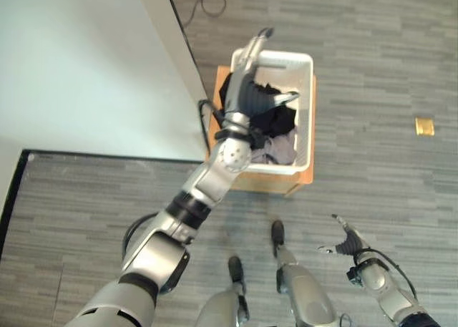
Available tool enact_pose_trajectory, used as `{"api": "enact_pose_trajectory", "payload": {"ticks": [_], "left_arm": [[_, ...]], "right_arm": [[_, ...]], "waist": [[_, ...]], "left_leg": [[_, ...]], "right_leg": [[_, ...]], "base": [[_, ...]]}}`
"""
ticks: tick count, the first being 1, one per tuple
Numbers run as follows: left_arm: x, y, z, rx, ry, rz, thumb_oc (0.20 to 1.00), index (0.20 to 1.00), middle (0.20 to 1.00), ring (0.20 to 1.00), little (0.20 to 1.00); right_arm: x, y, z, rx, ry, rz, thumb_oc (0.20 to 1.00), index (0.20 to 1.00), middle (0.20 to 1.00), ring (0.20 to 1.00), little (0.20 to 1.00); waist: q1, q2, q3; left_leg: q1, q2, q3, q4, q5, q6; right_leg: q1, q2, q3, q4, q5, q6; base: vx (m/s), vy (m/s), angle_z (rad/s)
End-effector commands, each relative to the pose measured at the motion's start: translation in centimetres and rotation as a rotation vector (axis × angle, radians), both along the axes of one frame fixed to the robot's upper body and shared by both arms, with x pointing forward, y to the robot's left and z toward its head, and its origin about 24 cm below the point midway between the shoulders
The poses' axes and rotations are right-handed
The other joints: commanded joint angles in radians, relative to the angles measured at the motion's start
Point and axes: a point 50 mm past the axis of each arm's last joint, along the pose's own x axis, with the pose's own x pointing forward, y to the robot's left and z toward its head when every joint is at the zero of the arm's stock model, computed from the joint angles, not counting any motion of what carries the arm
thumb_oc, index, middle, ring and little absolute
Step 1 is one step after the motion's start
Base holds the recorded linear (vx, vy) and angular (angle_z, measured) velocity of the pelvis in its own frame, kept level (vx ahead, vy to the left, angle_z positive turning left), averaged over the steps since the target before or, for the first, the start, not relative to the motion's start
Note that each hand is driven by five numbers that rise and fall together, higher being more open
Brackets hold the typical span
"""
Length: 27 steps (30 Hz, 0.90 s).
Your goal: Pick up bed clothes into laundry basket.
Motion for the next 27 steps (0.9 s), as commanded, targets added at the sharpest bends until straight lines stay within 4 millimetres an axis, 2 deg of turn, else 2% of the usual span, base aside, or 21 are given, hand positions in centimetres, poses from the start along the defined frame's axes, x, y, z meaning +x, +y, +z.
{"api": "enact_pose_trajectory", "payload": {"ticks": [1,3,5,6,7,9,10,11,13,14,15,16,18,19,21,23,24,27], "left_arm": [[-1.1,3.9,-0.5,-0.175,0.010,-0.085,1.000,1.000,1.000,1.000,1.000],[-2.5,6.1,-2.1,-0.287,0.060,-0.116,1.000,1.000,1.000,1.000,1.000],[-3.1,6.8,-2.6,-0.318,0.071,-0.122,1.000,1.000,1.000,1.000,1.000],[-4.1,7.9,-3.5,-0.387,0.095,-0.137,1.000,1.000,1.000,1.000,1.000],[-4.2,7.9,-3.6,-0.388,0.099,-0.137,1.000,1.000,1.000,1.000,1.000],[-5.7,9.5,-5.1,-0.460,0.134,-0.132,1.000,1.000,1.000,1.000,1.000],[-5.8,9.5,-5.1,-0.461,0.137,-0.133,1.000,1.000,1.000,1.000,1.000],[-6.7,10.5,-6.2,-0.478,0.168,-0.115,1.000,1.000,1.000,1.000,1.000],[-7.7,11.4,-7.4,-0.510,0.207,-0.110,1.000,1.000,1.000,1.000,1.000],[-7.8,11.4,-7.4,-0.510,0.207,-0.110,1.000,1.000,1.000,1.000,1.000],[-8.8,12.0,-8.5,-0.532,0.247,-0.103,1.000,1.000,1.000,1.000,1.000],[-8.8,12.1,-8.6,-0.532,0.249,-0.103,1.000,1.000,1.000,1.000,1.000],[-9.9,12.5,-9.5,-0.537,0.286,-0.104,1.000,1.000,1.000,1.000,1.000],[-10.6,12.7,-10.5,-0.563,0.320,-0.099,1.000,1.000,1.000,1.000,1.000],[-10.9,12.8,-11.2,-0.596,0.336,-0.097,1.000,1.000,1.000,1.000,1.000],[-11.1,12.8,-11.6,-0.608,0.355,-0.096,1.000,1.000,1.000,1.000,1.000],[-11.5,12.6,-12.4,-0.629,0.387,-0.104,1.000,1.000,1.000,1.000,1.000],[-11.8,12.6,-13.0,-0.620,0.417,-0.105,1.000,1.000,1.000,1.000,1.000]], "right_arm": [[-1.2,-1.8,0.0,-0.035,-0.005,-0.068,1.000,1.000,1.000,1.000,1.000],[-0.7,-1.7,0.8,-0.009,-0.042,-0.089,1.000,1.000,1.000,1.000,1.000],[-0.7,-1.6,1.1,-0.002,-0.053,-0.092,1.000,1.000,1.000,1.000,1.000],[-0.4,-1.8,2.3,0.013,-0.108,-0.100,1.000,1.000,1.000,1.000,1.000],[-0.6,-1.8,2.3,0.012,-0.105,-0.099,1.000,1.000,1.000,1.000,1.000],[-0.2,-1.9,5.1,0.044,-0.236,-0.103,1.000,1.000,1.000,1.000,1.000],[-0.4,-1.9,5.1,0.044,-0.233,-0.102,1.000,1.000,1.000,1.000,1.000],[-0.3,-1.9,6.9,0.069,-0.321,-0.100,1.000,1.000,1.000,1.000,1.000],[-0.1,-1.5,8.8,0.099,-0.420,-0.087,1.000,1.000,1.000,1.000,1.000],[-0.1,-1.5,8.8,0.099,-0.419,-0.087,1.000,1.000,1.000,1.000,1.000],[0.1,-1.0,10.5,0.139,-0.513,-0.070,1.000,1.000,1.000,1.000,1.000],[0.0,-1.0,10.5,0.140,-0.511,-0.069,1.000,1.000,1.000,1.000,1.000],[-0.1,-0.3,11.8,0.186,-0.588,-0.042,1.000,1.000,1.000,1.000,1.000],[-0.2,0.5,13.3,0.229,-0.676,-0.014,1.000,1.000,1.000,1.000,1.000],[-0.1,1.4,14.5,0.259,-0.750,0.015,1.000,1.000,1.000,1.000,1.000],[-0.1,2.1,15.2,0.274,-0.785,0.045,1.000,1.000,1.000,1.000,1.000],[-0.3,3.2,16.2,0.287,-0.834,0.110,1.000,1.000,1.000,1.000,1.000],[-0.3,4.3,16.7,0.267,-0.855,0.174,1.000,1.000,1.000,1.000,1.000]], "waist": [[-0.001,-0.007,-0.121],[0.013,-0.017,-0.158],[0.014,-0.022,-0.170],[0.025,-0.034,-0.183],[0.024,-0.034,-0.186],[0.037,-0.050,-0.201],[0.036,-0.050,-0.203],[0.045,-0.057,-0.210],[0.054,-0.064,-0.212],[0.054,-0.064,-0.213],[0.067,-0.072,-0.207],[0.066,-0.073,-0.209],[0.078,-0.083,-0.206],[0.098,-0.095,-0.199],[0.122,-0.105,-0.187],[0.135,-0.107,-0.178],[0.161,-0.103,-0.165],[0.173,-0.087,-0.143]], "left_leg": [[-0.076,0.058,-0.094,-0.001,0.048,-0.030],[-0.060,0.057,-0.100,-0.001,0.046,-0.030],[-0.056,0.056,-0.103,-0.001,0.044,-0.029],[-0.049,0.055,-0.110,-0.001,0.042,-0.027],[-0.048,0.054,-0.110,-0.001,0.042,-0.027],[-0.043,0.053,-0.117,-0.001,0.039,-0.024],[-0.043,0.053,-0.117,-0.001,0.039,-0.024],[-0.044,0.051,-0.122,-0.001,0.039,-0.021],[-0.046,0.048,-0.128,-0.001,0.040,-0.017],[-0.046,0.048,-0.128,-0.001,0.040,-0.017],[-0.050,0.046,-0.134,-0.001,0.041,-0.013],[-0.050,0.046,-0.134,-0.001,0.041,-0.013],[-0.057,0.045,-0.140,-0.001,0.043,-0.010],[-0.065,0.042,-0.151,-0.001,0.044,-0.007],[-0.071,0.038,-0.169,-0.001,0.048,-0.005],[-0.069,0.033,-0.189,-0.001,0.050,-0.004],[-0.062,0.021,-0.227,-0.001,0.054,-0.001],[-0.037,0.010,-0.276,-0.001,0.059,0.007]], "right_leg": [[0.127,-0.103,-0.045,0.016,-0.101,0.120],[0.148,-0.105,-0.049,0.016,-0.105,0.115],[0.154,-0.106,-0.052,0.016,-0.107,0.115],[0.164,-0.107,-0.055,0.016,-0.107,0.114],[0.165,-0.107,-0.056,0.016,-0.108,0.114],[0.176,-0.108,-0.060,0.016,-0.107,0.115],[0.177,-0.108,-0.060,0.016,-0.107,0.115],[0.179,-0.107,-0.062,0.016,-0.107,0.115],[0.179,-0.107,-0.063,0.016,-0.105,0.115],[0.179,-0.108,-0.063,0.016,-0.105,0.115],[0.178,-0.108,-0.066,0.016,-0.103,0.116],[0.178,-0.109,-0.067,0.016,-0.103,0.116],[0.176,-0.109,-0.070,0.016,-0.103,0.117],[0.179,-0.113,-0.083,0.016,-0.104,0.118],[0.188,-0.117,-0.102,0.016,-0.105,0.119],[0.204,-0.121,-0.120,0.017,-0.110,0.118],[0.221,-0.129,-0.156,0.054,-0.126,0.113],[0.224,-0.145,-0.192,0.158,-0.150,0.112]], "base": [[0.08,-0.015,0.05],[0.10,-0.024,0.09],[0.07,-0.017,0.00],[0.04,-0.009,0.07],[0.06,-0.005,0.14],[0.04,0.008,0.18],[0.02,0.027,0.12],[0.00,0.051,0.09],[-0.01,0.048,-0.02],[-0.01,0.051,0.01],[-0.01,0.043,0.04],[-0.02,0.055,0.02],[-0.03,0.027,0.04],[-0.07,0.035,0.14],[-0.06,0.015,0.13],[-0.01,0.015,0.20],[0.02,0.037,0.35],[0.02,0.042,0.74]]}}
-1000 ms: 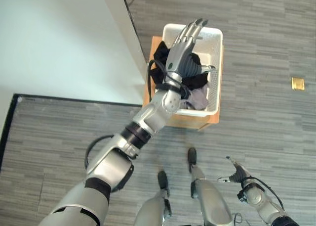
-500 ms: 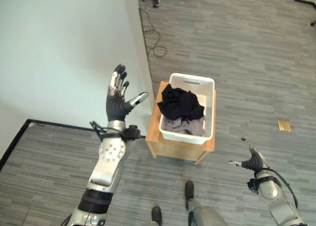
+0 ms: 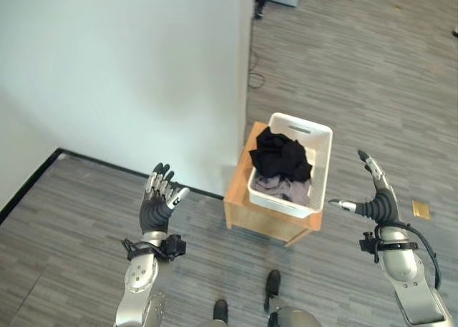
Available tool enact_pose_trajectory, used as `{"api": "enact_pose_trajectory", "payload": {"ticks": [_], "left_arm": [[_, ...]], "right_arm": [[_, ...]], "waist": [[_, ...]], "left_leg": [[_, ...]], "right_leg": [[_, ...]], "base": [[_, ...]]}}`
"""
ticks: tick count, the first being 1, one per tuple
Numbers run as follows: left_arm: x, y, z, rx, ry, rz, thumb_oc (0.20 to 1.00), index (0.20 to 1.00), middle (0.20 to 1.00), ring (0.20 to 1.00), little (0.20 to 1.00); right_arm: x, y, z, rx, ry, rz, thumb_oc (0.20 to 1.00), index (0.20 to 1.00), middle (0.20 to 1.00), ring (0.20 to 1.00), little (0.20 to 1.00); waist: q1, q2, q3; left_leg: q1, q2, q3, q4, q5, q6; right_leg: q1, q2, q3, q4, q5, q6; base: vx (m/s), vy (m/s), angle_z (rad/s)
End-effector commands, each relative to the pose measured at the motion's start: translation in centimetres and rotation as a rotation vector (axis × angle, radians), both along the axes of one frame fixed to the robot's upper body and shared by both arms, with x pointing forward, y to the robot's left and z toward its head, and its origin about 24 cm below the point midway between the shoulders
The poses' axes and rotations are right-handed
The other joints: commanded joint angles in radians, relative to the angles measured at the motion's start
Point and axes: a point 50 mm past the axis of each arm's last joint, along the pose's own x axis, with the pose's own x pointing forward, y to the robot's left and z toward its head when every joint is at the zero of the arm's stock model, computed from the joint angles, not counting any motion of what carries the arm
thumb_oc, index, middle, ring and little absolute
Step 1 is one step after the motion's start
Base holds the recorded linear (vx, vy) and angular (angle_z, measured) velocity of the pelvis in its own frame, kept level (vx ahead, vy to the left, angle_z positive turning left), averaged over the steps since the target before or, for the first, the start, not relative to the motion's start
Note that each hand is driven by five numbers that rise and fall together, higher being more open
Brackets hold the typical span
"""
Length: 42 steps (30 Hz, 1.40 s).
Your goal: Pick up bed clothes into laundry basket.
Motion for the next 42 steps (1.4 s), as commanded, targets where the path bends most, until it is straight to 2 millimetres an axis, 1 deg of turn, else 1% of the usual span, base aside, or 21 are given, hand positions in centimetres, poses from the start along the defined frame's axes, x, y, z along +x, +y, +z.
{"api": "enact_pose_trajectory", "payload": {"ticks": [1,3,6,8,11,14,17,19,20,21,22,24,27,32,33,34,37,38,40,41,42], "left_arm": [[0.7,0.9,3.1,0.072,-0.153,-0.035,1.000,1.000,1.000,1.000,1.000],[0.6,0.8,3.3,0.081,-0.165,-0.038,1.000,1.000,1.000,1.000,1.000],[0.7,0.9,3.4,0.072,-0.181,-0.020,1.000,1.000,1.000,1.000,1.000],[1.0,0.4,3.3,0.022,-0.187,-0.023,1.000,1.000,1.000,1.000,1.000],[1.5,-0.5,3.4,0.020,-0.190,-0.067,1.000,1.000,1.000,1.000,1.000],[1.3,-0.9,3.3,-0.019,-0.180,-0.064,1.000,1.000,1.000,1.000,1.000],[0.8,-1.1,3.1,-0.043,-0.176,-0.073,1.000,1.000,1.000,1.000,1.000],[1.0,-1.9,3.2,-0.087,-0.194,-0.091,1.000,1.000,1.000,1.000,1.000],[1.6,-2.5,3.4,-0.094,-0.202,-0.114,1.000,1.000,1.000,1.000,1.000],[1.9,-2.4,3.7,-0.093,-0.214,-0.113,1.000,1.000,1.000,1.000,1.000],[1.9,-2.4,3.7,-0.093,-0.216,-0.112,1.000,1.000,1.000,1.000,1.000],[2.3,-2.6,4.4,-0.085,-0.238,-0.135,1.000,1.000,1.000,1.000,1.000],[2.1,-2.6,4.3,-0.067,-0.225,-0.143,1.000,1.000,1.000,1.000,1.000],[1.4,-1.3,3.1,-0.038,-0.154,-0.104,1.000,1.000,1.000,1.000,1.000],[1.2,-1.1,3.0,-0.015,-0.149,-0.100,1.000,1.000,1.000,1.000,1.000],[1.2,-1.1,3.0,-0.016,-0.150,-0.099,1.000,1.000,1.000,1.000,1.000],[1.3,-1.4,1.6,-0.012,-0.076,-0.123,1.000,1.000,1.000,1.000,1.000],[1.3,-1.4,1.6,-0.012,-0.076,-0.123,1.000,1.000,1.000,1.000,1.000],[1.2,-1.5,0.9,0.015,-0.040,-0.158,1.000,1.000,1.000,1.000,1.000],[1.2,-1.5,0.9,0.015,-0.041,-0.158,1.000,1.000,1.000,1.000,1.000],[1.5,-1.8,0.9,0.017,-0.041,-0.177,1.000,1.000,1.000,1.000,1.000]], "right_arm": [[0.1,1.4,3.5,0.013,-0.218,0.074,1.000,1.000,1.000,1.000,1.000],[0.7,2.5,3.5,0.009,-0.218,0.123,1.000,1.000,1.000,1.000,1.000],[0.9,3.4,3.1,0.012,-0.201,0.176,1.000,1.000,1.000,1.000,1.000],[0.9,3.4,2.1,0.013,-0.140,0.191,1.000,1.000,1.000,1.000,1.000],[0.8,3.3,1.8,0.036,-0.125,0.190,1.000,1.000,1.000,1.000,1.000],[0.6,4.6,1.0,0.052,-0.067,0.270,1.000,1.000,1.000,1.000,1.000],[0.6,5.1,0.8,0.031,-0.051,0.311,1.000,1.000,1.000,1.000,1.000],[1.2,4.8,1.1,-0.010,-0.064,0.304,1.000,1.000,1.000,1.000,1.000],[1.8,4.6,1.7,-0.023,-0.096,0.270,1.000,1.000,1.000,1.000,1.000],[2.2,4.4,2.1,-0.013,-0.119,0.247,1.000,1.000,1.000,1.000,1.000],[2.2,4.5,2.2,-0.013,-0.121,0.247,1.000,1.000,1.000,1.000,1.000],[2.5,4.1,2.9,0.021,-0.164,0.193,1.000,1.000,1.000,1.000,1.000],[2.8,3.8,2.4,0.077,-0.131,0.173,1.000,1.000,1.000,1.000,1.000],[3.6,4.5,1.1,0.139,-0.046,0.216,1.000,1.000,1.000,1.000,1.000],[3.8,4.7,0.9,0.130,-0.032,0.229,1.000,1.000,1.000,1.000,1.000],[3.8,4.7,1.0,0.129,-0.032,0.230,1.000,1.000,1.000,1.000,1.000],[3.4,4.0,0.5,0.178,-0.004,0.215,1.000,1.000,1.000,1.000,1.000],[3.4,4.0,0.5,0.178,-0.004,0.216,1.000,1.000,1.000,1.000,1.000],[3.0,3.6,-0.2,0.211,0.038,0.216,1.000,1.000,1.000,1.000,1.000],[3.0,3.6,-0.2,0.211,0.038,0.216,1.000,1.000,1.000,1.000,1.000],[3.2,3.4,-0.4,0.228,0.057,0.211,1.000,1.000,1.000,1.000,1.000]], "waist": [[0.032,-0.012,0.056],[0.034,0.018,0.078],[0.033,0.058,0.073],[0.021,0.081,0.066],[0.035,0.089,0.064],[0.125,0.105,0.046],[0.165,0.108,0.043],[0.164,0.116,0.059],[0.119,0.112,0.071],[0.096,0.113,0.068],[0.098,0.112,0.068],[0.051,0.111,0.040],[0.026,0.115,0.005],[0.055,0.093,0.002],[0.028,0.105,0.026],[0.026,0.102,0.024],[-0.026,0.126,0.054],[-0.029,0.130,0.049],[-0.061,0.115,0.062],[-0.064,0.119,0.060],[-0.092,0.103,0.067]], "left_leg": [[-0.034,0.003,-0.130,-0.013,0.065,0.006],[-0.026,-0.001,-0.190,-0.013,0.078,0.011],[-0.026,0.001,-0.278,-0.013,0.090,0.004],[-0.029,-0.034,-0.414,-0.004,0.101,-0.011],[-0.044,-0.059,-0.469,0.000,0.110,-0.020],[-0.071,-0.044,-0.495,0.028,0.097,-0.046],[-0.084,-0.048,-0.491,0.050,0.097,-0.051],[-0.174,-0.032,-0.333,0.105,0.109,-0.058],[-0.205,0.051,0.027,0.138,0.095,-0.027],[-0.208,0.095,0.212,0.159,0.087,-0.015],[-0.212,0.097,0.215,0.161,0.090,-0.015],[-0.173,0.170,0.507,0.203,0.047,-0.003],[-0.126,0.182,0.615,0.159,0.049,0.020],[-0.046,0.042,0.444,0.049,0.029,0.077],[-0.015,0.025,0.382,0.029,0.047,0.099],[-0.017,0.020,0.382,0.025,0.050,0.101],[-0.011,0.015,0.171,0.008,0.076,0.083],[-0.017,0.020,0.167,0.007,0.082,0.081],[-0.015,0.000,0.015,-0.002,0.078,0.054],[-0.018,0.004,0.010,-0.003,0.083,0.053],[-0.005,-0.019,-0.079,-0.007,0.070,0.043]], "right_leg": [[0.126,-0.099,-0.002,0.204,-0.116,0.102],[0.086,-0.094,0.029,0.331,-0.116,0.104],[0.056,-0.013,0.185,0.374,-0.200,0.091],[0.067,0.104,0.440,0.300,-0.257,0.062],[0.108,0.095,0.457,0.207,-0.236,0.045],[0.198,0.024,0.302,0.055,-0.175,0.065],[0.219,0.019,0.253,0.018,-0.165,0.061],[0.220,-0.013,0.162,0.015,-0.185,0.069],[0.222,-0.036,0.082,0.015,-0.192,0.083],[0.226,-0.037,0.023,0.015,-0.198,0.082],[0.222,-0.037,0.025,0.015,-0.194,0.081],[0.269,-0.038,-0.134,0.021,-0.243,0.056],[0.319,-0.027,-0.269,0.029,-0.245,0.047],[0.250,-0.152,-0.313,0.415,-0.165,0.128],[0.166,-0.165,-0.193,0.573,-0.078,0.140],[0.157,-0.172,-0.191,0.585,-0.083,0.142],[0.019,-0.054,0.084,0.659,-0.163,0.098],[0.018,-0.049,0.078,0.651,-0.155,0.095],[0.004,-0.041,0.226,0.484,-0.209,0.069],[0.007,-0.037,0.220,0.473,-0.200,0.067],[0.008,0.008,0.375,0.324,-0.192,0.063]], "base": [[0.03,0.055,1.04],[0.02,0.054,0.69],[0.05,0.032,1.54],[0.13,-0.032,1.84],[0.07,-0.090,1.91],[0.05,-0.207,1.42],[-0.02,-0.069,1.06],[-0.17,0.068,0.75],[-0.24,0.061,1.83],[-0.19,0.034,2.52],[-0.11,-0.034,2.40],[0.00,-0.058,1.46],[0.11,0.035,2.59],[0.28,0.180,2.02],[0.07,0.084,2.65],[0.16,0.031,2.82],[0.19,-0.098,2.43],[0.24,-0.257,2.51],[0.23,-0.262,2.85],[0.27,-0.279,1.99],[0.17,-0.173,1.77]]}}
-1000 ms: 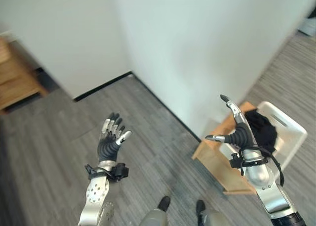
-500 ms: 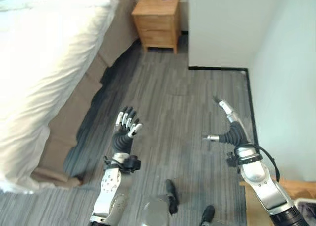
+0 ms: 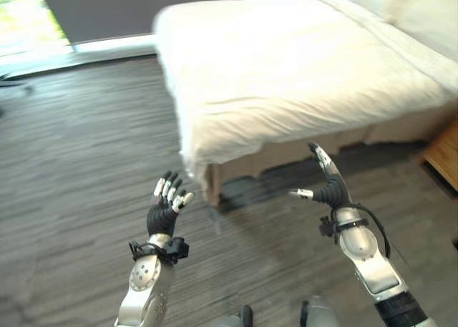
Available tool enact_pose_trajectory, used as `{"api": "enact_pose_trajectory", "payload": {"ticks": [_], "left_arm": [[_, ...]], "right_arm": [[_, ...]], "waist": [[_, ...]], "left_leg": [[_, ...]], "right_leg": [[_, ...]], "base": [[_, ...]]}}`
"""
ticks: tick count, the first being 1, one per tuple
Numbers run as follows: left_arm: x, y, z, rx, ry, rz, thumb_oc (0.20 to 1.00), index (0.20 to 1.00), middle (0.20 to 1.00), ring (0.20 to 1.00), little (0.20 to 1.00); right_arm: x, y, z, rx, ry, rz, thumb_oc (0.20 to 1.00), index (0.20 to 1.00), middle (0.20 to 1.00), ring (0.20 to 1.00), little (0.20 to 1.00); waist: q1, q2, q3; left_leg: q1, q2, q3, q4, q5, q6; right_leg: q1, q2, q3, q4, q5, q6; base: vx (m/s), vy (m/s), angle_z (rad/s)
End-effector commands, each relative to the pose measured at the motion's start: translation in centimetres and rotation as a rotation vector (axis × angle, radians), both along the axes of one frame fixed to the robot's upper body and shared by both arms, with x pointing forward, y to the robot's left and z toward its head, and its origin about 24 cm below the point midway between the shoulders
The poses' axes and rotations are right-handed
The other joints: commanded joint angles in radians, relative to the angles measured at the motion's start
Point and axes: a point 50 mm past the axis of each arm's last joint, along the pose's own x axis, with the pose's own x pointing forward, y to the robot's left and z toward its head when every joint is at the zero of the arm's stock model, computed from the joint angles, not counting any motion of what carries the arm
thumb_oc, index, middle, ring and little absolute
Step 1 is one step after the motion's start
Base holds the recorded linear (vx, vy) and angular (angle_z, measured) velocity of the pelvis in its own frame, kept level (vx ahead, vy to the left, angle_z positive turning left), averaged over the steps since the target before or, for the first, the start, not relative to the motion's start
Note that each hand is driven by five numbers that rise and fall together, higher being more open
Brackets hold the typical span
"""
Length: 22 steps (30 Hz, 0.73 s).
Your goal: Pick up bed clothes into laundry basket.
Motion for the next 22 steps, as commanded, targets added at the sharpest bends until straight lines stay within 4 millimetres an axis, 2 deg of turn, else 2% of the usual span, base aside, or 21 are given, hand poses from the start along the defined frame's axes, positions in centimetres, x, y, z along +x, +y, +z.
{"api": "enact_pose_trajectory", "payload": {"ticks": [1,2,3,4,5,6,9,11,13,14,15,16,17,18,19,22], "left_arm": [[2.0,-1.6,3.1,0.024,-0.158,-0.106,1.000,1.000,1.000,1.000,1.000],[2.1,-1.7,3.1,0.022,-0.161,-0.110,1.000,1.000,1.000,1.000,1.000],[2.4,-1.3,3.3,0.032,-0.162,-0.083,1.000,1.000,1.000,1.000,1.000],[2.5,-1.5,3.4,0.037,-0.176,-0.102,1.000,1.000,1.000,1.000,1.000],[2.4,-1.5,3.4,0.037,-0.175,-0.103,1.000,1.000,1.000,1.000,1.000],[2.6,-1.1,3.9,0.053,-0.196,-0.089,1.000,1.000,1.000,1.000,1.000],[1.8,0.5,3.6,0.059,-0.192,0.027,1.000,1.000,1.000,1.000,1.000],[1.7,0.8,3.7,0.072,-0.198,0.046,1.000,1.000,1.000,1.000,1.000],[2.0,0.9,4.1,0.084,-0.218,0.065,1.000,1.000,1.000,1.000,1.000],[2.4,0.8,4.7,0.089,-0.250,0.069,1.000,1.000,1.000,1.000,1.000],[2.8,0.6,5.3,0.090,-0.277,0.067,1.000,1.000,1.000,1.000,1.000],[2.9,0.6,6.2,0.111,-0.321,0.069,1.000,1.000,1.000,1.000,1.000],[2.9,0.6,6.2,0.111,-0.320,0.069,1.000,1.000,1.000,1.000,1.000],[2.7,0.7,6.2,0.126,-0.320,0.071,1.000,1.000,1.000,1.000,1.000],[2.4,1.0,6.3,0.176,-0.316,0.068,1.000,1.000,1.000,1.000,1.000],[1.9,1.3,6.5,0.236,-0.319,0.062,1.000,1.000,1.000,1.000,1.000]], "right_arm": [[0.6,-1.1,3.2,0.064,-0.129,-0.007,1.000,1.000,1.000,1.000,1.000],[0.6,-1.3,3.2,0.065,-0.125,-0.008,1.000,1.000,1.000,1.000,1.000],[1.0,-1.2,3.2,0.089,-0.117,-0.002,1.000,1.000,1.000,1.000,1.000],[1.0,-0.8,3.4,0.110,-0.121,0.011,1.000,1.000,1.000,1.000,1.000],[1.0,-0.8,3.4,0.111,-0.121,0.010,1.000,1.000,1.000,1.000,1.000],[1.3,-0.2,3.8,0.096,-0.136,0.041,1.000,1.000,1.000,1.000,1.000],[1.6,0.3,3.4,0.093,-0.106,0.083,1.000,1.000,1.000,1.000,1.000],[1.7,0.3,3.3,0.096,-0.098,0.084,1.000,1.000,1.000,1.000,1.000],[1.7,-0.2,3.3,0.088,-0.098,0.069,1.000,1.000,1.000,1.000,1.000],[1.7,-0.7,3.3,0.076,-0.101,0.048,1.000,1.000,1.000,1.000,1.000],[1.8,-1.2,3.4,0.070,-0.109,0.025,1.000,1.000,1.000,1.000,1.000],[1.5,-2.1,3.5,0.060,-0.117,-0.013,1.000,1.000,1.000,1.000,1.000],[1.5,-2.1,3.5,0.060,-0.116,-0.013,1.000,1.000,1.000,1.000,1.000],[1.2,-2.6,3.2,0.055,-0.107,-0.030,1.000,1.000,1.000,1.000,1.000],[0.9,-2.9,2.9,0.059,-0.094,-0.044,1.000,1.000,1.000,1.000,1.000],[0.3,-3.6,2.1,0.068,-0.061,-0.072,1.000,1.000,1.000,1.000,1.000]], "waist": [[-0.068,0.016,0.049],[-0.082,0.008,0.051],[-0.071,-0.009,0.052],[-0.061,-0.017,0.056],[-0.066,-0.018,0.057],[-0.056,-0.031,0.055],[-0.037,-0.025,0.026],[-0.032,-0.025,0.028],[-0.023,-0.028,0.043],[-0.024,-0.034,0.056],[-0.031,-0.038,0.066],[-0.053,-0.035,0.069],[-0.052,-0.035,0.068],[-0.065,-0.021,0.055],[-0.075,-0.002,0.034],[-0.085,0.010,0.021]], "left_leg": [[-0.067,0.031,-0.016,-0.074,0.062,-0.061],[-0.057,0.020,-0.064,-0.077,0.055,-0.062],[-0.046,0.004,-0.105,-0.078,0.035,-0.071],[-0.043,0.000,-0.129,-0.076,0.033,-0.073],[-0.041,-0.002,-0.134,-0.075,0.033,-0.072],[-0.034,-0.001,-0.130,-0.073,0.026,-0.079],[-0.007,0.029,-0.099,-0.062,0.003,-0.098],[-0.010,0.034,-0.088,-0.032,-0.009,-0.112],[-0.054,0.035,-0.056,0.055,-0.007,-0.139],[-0.092,0.036,-0.011,0.097,0.009,-0.150],[-0.128,0.040,0.049,0.126,0.013,-0.152],[-0.139,0.074,0.178,0.108,0.016,-0.143],[-0.138,0.074,0.180,0.106,0.017,-0.144],[-0.104,0.095,0.229,0.050,0.017,-0.139],[-0.069,0.102,0.228,0.001,0.032,-0.134],[-0.030,0.120,0.237,-0.066,0.064,-0.139]], "right_leg": [[0.226,0.084,0.072,-0.330,0.138,-0.039],[0.221,0.118,0.158,-0.385,0.156,-0.039],[0.213,0.123,0.201,-0.473,0.194,-0.034],[0.239,0.100,0.175,-0.509,0.193,-0.042],[0.246,0.097,0.170,-0.515,0.193,-0.042],[0.247,0.081,0.138,-0.515,0.221,-0.033],[0.299,0.077,0.100,-0.583,0.249,-0.040],[0.321,0.073,0.088,-0.603,0.251,-0.044],[0.348,0.054,0.041,-0.621,0.239,-0.051],[0.360,0.040,0.016,-0.625,0.235,-0.055],[0.364,0.028,-0.006,-0.628,0.231,-0.054],[0.371,0.022,-0.037,-0.629,0.224,-0.052],[0.370,0.022,-0.036,-0.629,0.224,-0.052],[0.372,0.028,-0.051,-0.630,0.217,-0.050],[0.377,0.035,-0.057,-0.630,0.210,-0.046],[0.386,0.032,-0.087,-0.630,0.202,-0.050]], "base": [[0.27,-0.246,1.53],[0.25,-0.194,1.81],[0.23,-0.232,1.73],[0.14,-0.155,1.49],[0.04,-0.173,1.16],[0.11,-0.219,1.14],[0.23,-0.263,0.57],[0.10,-0.123,-0.33],[0.02,-0.142,-0.45],[-0.09,-0.118,0.00],[-0.12,-0.131,0.54],[-0.08,-0.081,0.93],[-0.02,-0.026,1.01],[0.11,0.052,0.94],[0.12,0.066,0.76],[0.08,0.018,-0.05]]}}
